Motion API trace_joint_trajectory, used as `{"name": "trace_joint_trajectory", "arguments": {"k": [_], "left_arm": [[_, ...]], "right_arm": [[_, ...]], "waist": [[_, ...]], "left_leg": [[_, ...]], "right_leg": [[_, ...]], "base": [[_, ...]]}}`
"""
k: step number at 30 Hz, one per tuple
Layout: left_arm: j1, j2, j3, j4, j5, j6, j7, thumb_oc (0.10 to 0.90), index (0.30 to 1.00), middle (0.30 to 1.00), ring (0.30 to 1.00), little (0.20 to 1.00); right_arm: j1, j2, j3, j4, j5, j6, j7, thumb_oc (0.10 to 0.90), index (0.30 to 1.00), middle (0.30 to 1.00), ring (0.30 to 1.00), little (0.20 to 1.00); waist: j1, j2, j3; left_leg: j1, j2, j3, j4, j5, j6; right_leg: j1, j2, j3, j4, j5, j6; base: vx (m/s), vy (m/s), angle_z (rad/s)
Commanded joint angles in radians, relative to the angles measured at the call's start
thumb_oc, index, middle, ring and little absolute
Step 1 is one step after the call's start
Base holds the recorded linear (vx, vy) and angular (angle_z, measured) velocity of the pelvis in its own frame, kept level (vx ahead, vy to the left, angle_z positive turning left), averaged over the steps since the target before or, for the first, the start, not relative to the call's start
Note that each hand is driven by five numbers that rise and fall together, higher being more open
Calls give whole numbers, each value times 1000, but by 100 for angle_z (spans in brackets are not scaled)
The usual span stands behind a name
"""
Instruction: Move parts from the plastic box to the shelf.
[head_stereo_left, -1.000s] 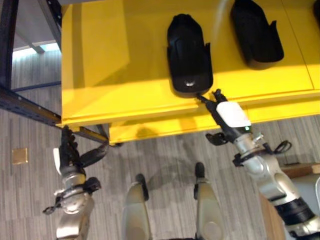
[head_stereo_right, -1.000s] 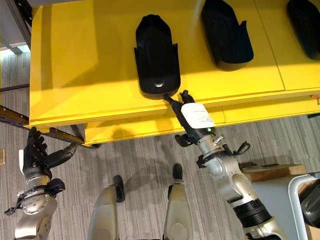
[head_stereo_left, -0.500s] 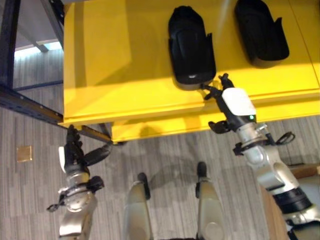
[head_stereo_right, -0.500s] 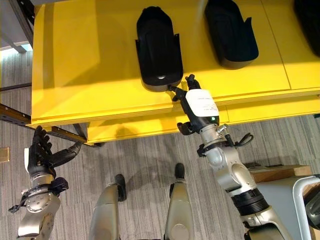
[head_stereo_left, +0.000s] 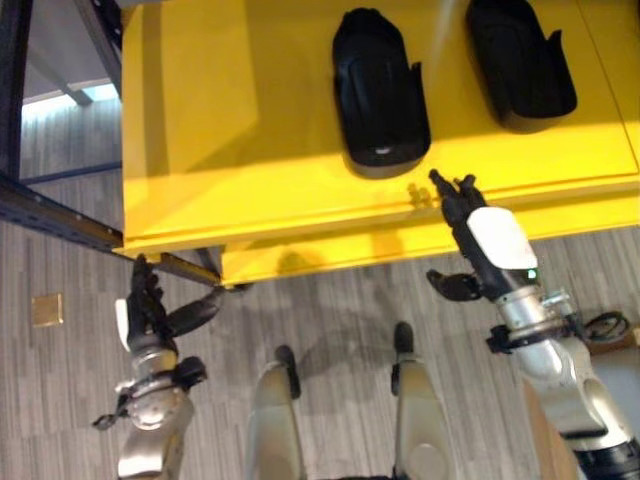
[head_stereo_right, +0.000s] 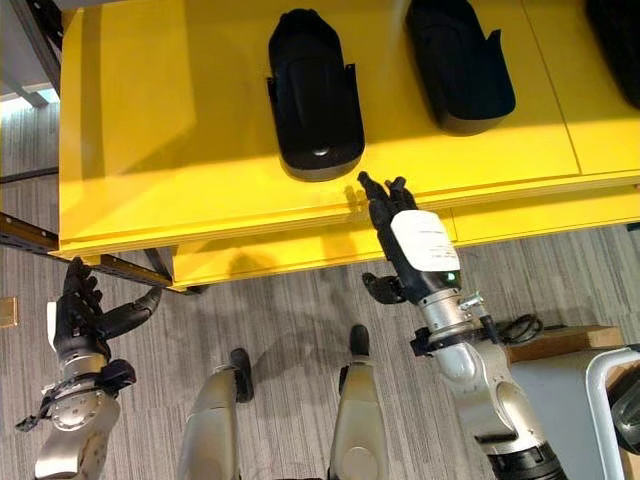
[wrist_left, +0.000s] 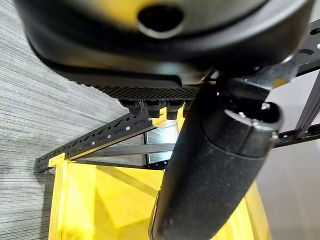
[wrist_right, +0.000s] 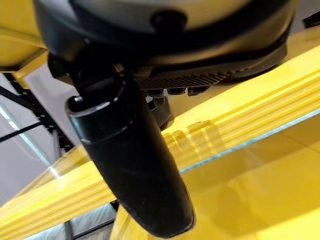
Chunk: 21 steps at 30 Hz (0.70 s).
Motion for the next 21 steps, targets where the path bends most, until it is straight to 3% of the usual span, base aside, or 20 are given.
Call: {"name": "trace_joint_trajectory", "arguments": {"k": [1,6,11,21], "left_arm": [[65,53,90,-140,42,-95,17,900,1000,1000,1000,1000],[64,56,87,-138,39,-96,19,900,1000,1000,1000,1000],[47,53,79,-125,34,-100,21,900,1000,1000,1000,1000],[36,44,73,-118,34,-105,26,900,1000,1000,1000,1000]], "right_arm": [[-61,-20,-64,-130,54,-69,-20,900,1000,1000,1000,1000],[-73,-32,-36,-118,55,-70,-6,900,1000,1000,1000,1000],[-164,-35,61,-34,-22,-51,9,900,1000,1000,1000,1000],[-247,-52,101,31,-89,-33,-10,900,1000,1000,1000,1000]], "waist": [[6,-38,-73],[10,-41,-76],[22,-37,-79],[30,-31,-80]], "left_leg": [[10,-8,-87,-91,99,-1],[17,-6,-89,-96,101,-3],[17,-8,-90,-98,102,-4],[9,-10,-93,-97,104,-4]], "right_leg": [[-18,5,6,59,42,-25],[-10,4,4,53,44,-24],[-6,3,-1,48,44,-24],[-16,2,-1,53,44,-26]], "base": [[0,0,0],[0,0,0],[0,0,0],[0,0,0]]}}
